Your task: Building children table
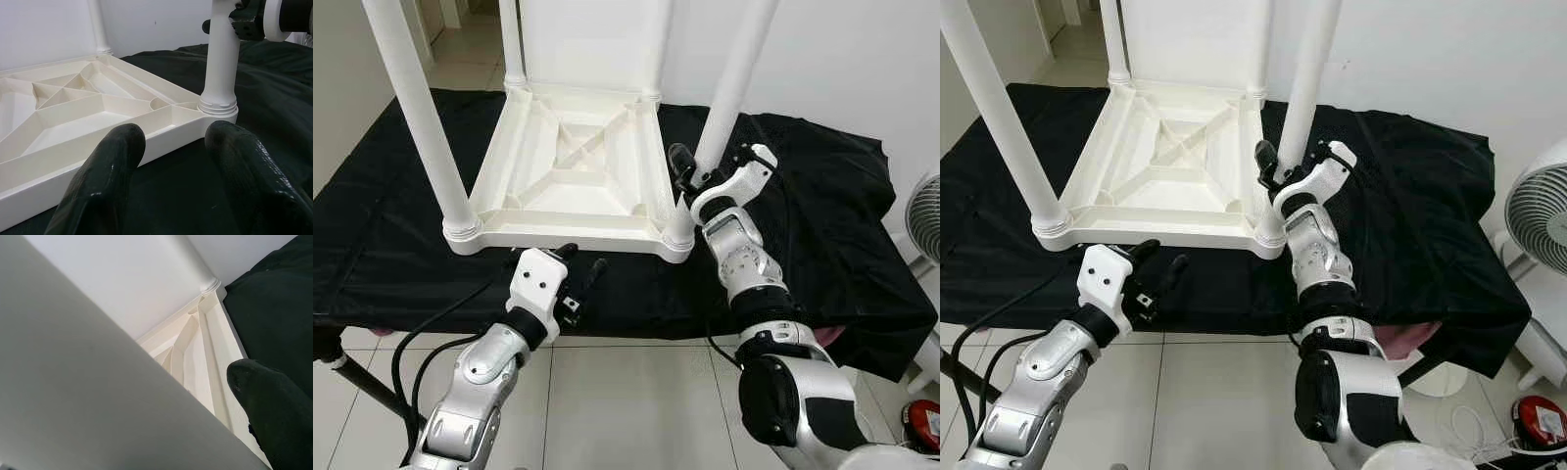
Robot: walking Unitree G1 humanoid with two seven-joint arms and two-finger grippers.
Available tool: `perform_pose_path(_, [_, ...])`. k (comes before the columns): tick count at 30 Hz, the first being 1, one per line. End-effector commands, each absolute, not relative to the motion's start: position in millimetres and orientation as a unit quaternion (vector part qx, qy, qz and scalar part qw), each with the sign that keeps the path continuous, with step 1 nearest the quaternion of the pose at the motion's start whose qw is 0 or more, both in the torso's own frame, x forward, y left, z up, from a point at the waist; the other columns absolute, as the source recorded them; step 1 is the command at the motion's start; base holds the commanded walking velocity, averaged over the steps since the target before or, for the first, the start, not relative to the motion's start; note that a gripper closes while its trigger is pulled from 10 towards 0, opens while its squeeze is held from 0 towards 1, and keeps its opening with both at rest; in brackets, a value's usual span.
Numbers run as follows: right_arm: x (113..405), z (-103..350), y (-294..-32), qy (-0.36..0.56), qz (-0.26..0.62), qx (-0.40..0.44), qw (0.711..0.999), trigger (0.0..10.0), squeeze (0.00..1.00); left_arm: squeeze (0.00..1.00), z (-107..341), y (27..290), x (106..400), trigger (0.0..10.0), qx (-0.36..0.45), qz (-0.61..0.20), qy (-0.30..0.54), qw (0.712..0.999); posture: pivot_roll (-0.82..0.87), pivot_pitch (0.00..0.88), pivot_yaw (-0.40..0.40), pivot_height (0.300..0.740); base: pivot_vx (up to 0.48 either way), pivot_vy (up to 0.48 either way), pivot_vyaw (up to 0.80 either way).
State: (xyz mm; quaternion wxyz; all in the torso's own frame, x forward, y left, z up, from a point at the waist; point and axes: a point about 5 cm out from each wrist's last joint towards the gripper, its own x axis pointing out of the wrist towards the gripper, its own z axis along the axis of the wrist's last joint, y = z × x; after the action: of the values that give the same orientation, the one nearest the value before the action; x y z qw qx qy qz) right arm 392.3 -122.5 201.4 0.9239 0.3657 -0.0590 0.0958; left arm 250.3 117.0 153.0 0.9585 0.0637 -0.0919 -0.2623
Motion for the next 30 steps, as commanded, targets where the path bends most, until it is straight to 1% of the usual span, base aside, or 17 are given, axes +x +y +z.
perform_pose_path(1, [391, 201, -125, -0.060, 0.095, 0.387, 0.915, 10.0, 0.00, 0.00, 154, 115, 250, 10.0, 0.065, -0.269, -0.091, 0.957, 0.05, 0.000, -0.060, 0.740, 0.000, 0.000, 0.00])
perform_pose_path(4, [389, 199, -126, -0.054, 0.096, 0.425, 0.898, 10.0, 0.00, 0.00, 154, 115, 250, 10.0, 0.064, -0.269, -0.090, 0.957, 0.04, 0.000, -0.060, 0.740, 0.000, 0.000, 0.00])
perform_pose_path(6, [389, 198, -127, -0.052, 0.097, 0.435, 0.894, 10.0, 0.00, 0.00, 154, 114, 250, 10.0, 0.064, -0.269, -0.090, 0.957, 0.04, 0.000, -0.060, 0.740, 0.000, 0.000, 0.00])
perform_pose_path(8, [388, 195, -130, -0.049, 0.095, 0.462, 0.880, 10.0, 0.00, 0.00, 154, 114, 250, 10.0, 0.063, -0.269, -0.089, 0.957, 0.04, 0.000, -0.060, 0.740, 0.000, 0.000, 0.00])
perform_pose_path(13, [387, 193, -134, -0.048, 0.092, 0.502, 0.859, 10.0, 0.00, 0.00, 154, 113, 250, 10.0, 0.062, -0.269, -0.089, 0.957, 0.04, 0.000, -0.058, 0.740, 0.000, 0.000, 0.00])
perform_pose_path(18, [386, 192, -137, -0.045, 0.091, 0.518, 0.849, 10.0, 0.00, 0.00, 154, 113, 250, 10.0, 0.062, -0.269, -0.089, 0.957, 0.04, 0.000, -0.058, 0.740, 0.000, 0.000, 0.00])
perform_pose_path(19, [386, 190, -138, -0.041, 0.090, 0.532, 0.841, 10.0, 0.00, 0.00, 154, 113, 250, 10.0, 0.061, -0.269, -0.089, 0.957, 0.04, 0.003, -0.058, 0.740, 0.000, 0.000, 0.00])
perform_pose_path(20, [384, 184, -142, -0.035, 0.091, 0.561, 0.822, 10.0, 0.00, 0.00, 154, 112, 250, 10.0, 0.060, -0.269, -0.089, 0.957, 0.04, 0.005, -0.058, 0.740, 0.000, 0.000, 0.00])
perform_pose_path(21, [384, 184, -142, -0.035, 0.091, 0.561, 0.822, 10.0, 0.00, 0.00, 154, 112, 250, 10.0, 0.060, -0.269, -0.089, 0.957, 0.04, 0.005, -0.058, 0.740, 0.000, 0.000, 0.00])
perform_pose_path(23, [383, 179, -144, -0.029, 0.091, 0.585, 0.806, 10.0, 0.00, 0.00, 153, 112, 250, 10.0, 0.060, -0.268, -0.089, 0.957, 0.03, 0.006, -0.057, 0.740, 0.000, 0.000, 0.00])
perform_pose_path(24, [383, 179, -144, -0.029, 0.091, 0.585, 0.806, 10.0, 0.00, 0.00, 153, 112, 250, 10.0, 0.060, -0.268, -0.089, 0.957, 0.03, 0.006, -0.057, 0.740, 0.000, 0.000, 0.00])
perform_pose_path(27, [382, 168, -150, -0.022, 0.085, 0.637, 0.766, 10.0, 0.00, 0.00, 153, 111, 250, 10.0, 0.059, -0.268, -0.089, 0.957, 0.04, 0.006, -0.057, 0.740, 0.000, 0.000, 0.00])
perform_pose_path(28, [382, 168, -150, -0.022, 0.085, 0.637, 0.766, 10.0, 0.00, 0.00, 153, 111, 250, 10.0, 0.059, -0.268, -0.089, 0.957, 0.04, 0.006, -0.057, 0.740, 0.000, 0.000, 0.00])
perform_pose_path(30, [381, 161, -155, -0.020, 0.077, 0.666, 0.741, 10.0, 0.00, 0.00, 153, 111, 250, 10.0, 0.059, -0.268, -0.089, 0.957, 0.03, 0.007, -0.056, 0.740, 0.000, 0.000, 0.00])
